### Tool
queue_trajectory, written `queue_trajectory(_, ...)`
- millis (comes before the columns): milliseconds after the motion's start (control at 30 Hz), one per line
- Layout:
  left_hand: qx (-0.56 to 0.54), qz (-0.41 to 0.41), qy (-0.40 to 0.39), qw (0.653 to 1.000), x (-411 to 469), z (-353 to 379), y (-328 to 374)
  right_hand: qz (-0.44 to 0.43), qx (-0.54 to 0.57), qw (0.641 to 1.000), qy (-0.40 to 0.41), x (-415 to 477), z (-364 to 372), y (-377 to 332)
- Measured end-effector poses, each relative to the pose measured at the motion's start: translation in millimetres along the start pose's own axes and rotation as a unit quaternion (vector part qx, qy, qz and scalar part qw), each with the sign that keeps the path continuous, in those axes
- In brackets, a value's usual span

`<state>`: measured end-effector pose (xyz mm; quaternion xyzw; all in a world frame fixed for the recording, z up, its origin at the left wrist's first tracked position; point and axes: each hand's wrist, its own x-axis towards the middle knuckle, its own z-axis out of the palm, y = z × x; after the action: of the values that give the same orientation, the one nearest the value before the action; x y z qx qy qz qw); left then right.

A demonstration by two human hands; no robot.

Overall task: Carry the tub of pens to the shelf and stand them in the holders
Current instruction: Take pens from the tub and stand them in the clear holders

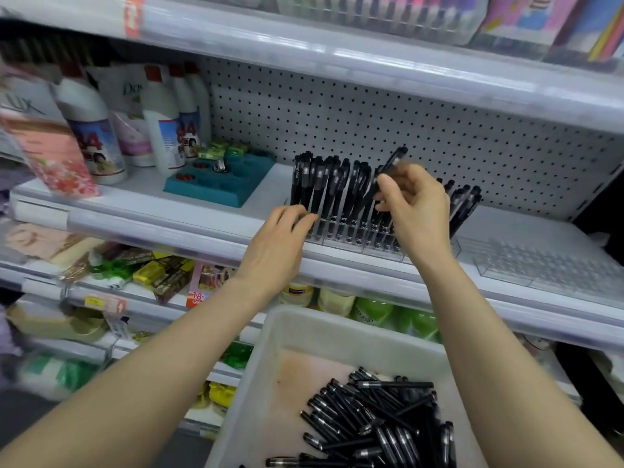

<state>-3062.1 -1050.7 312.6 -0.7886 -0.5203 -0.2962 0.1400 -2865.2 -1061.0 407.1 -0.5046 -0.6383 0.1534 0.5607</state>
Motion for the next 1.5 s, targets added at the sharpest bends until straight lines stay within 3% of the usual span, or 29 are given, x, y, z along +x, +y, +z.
queue_trajectory(233, -0.018, -0.013, 0.002, 1.0, 0, 3, 2, -0.011, -0.043, 0.999, 0.0, 16, 24, 4)
queue_trajectory(467, -0.026, -0.018, -0.003, 1.0, 0, 4, 2, -0.002, -0.142, 0.987, -0.079, 6, 50, 23)
queue_trajectory(833, -0.058, 0.004, -0.006, 0.998, -13, -2, 6, 0.015, -0.149, 0.988, -0.046, -22, 31, 24)
queue_trajectory(967, -0.121, 0.026, -0.017, 0.992, -49, 5, 27, 0.059, -0.142, 0.984, -0.088, -73, 9, 41)
queue_trajectory(1067, -0.133, 0.059, -0.059, 0.988, -78, 24, 44, 0.093, -0.213, 0.953, -0.193, -113, -4, 65)
queue_trajectory(1167, -0.106, 0.039, -0.138, 0.984, -93, 41, 48, 0.154, -0.316, 0.874, -0.337, -143, -14, 86)
queue_trajectory(1267, -0.088, 0.019, -0.166, 0.982, -97, 48, 50, 0.169, -0.379, 0.828, -0.378, -166, -21, 106)
queue_trajectory(1500, -0.089, 0.009, -0.151, 0.984, -100, 51, 53, 0.119, -0.375, 0.844, -0.364, -188, -17, 114)
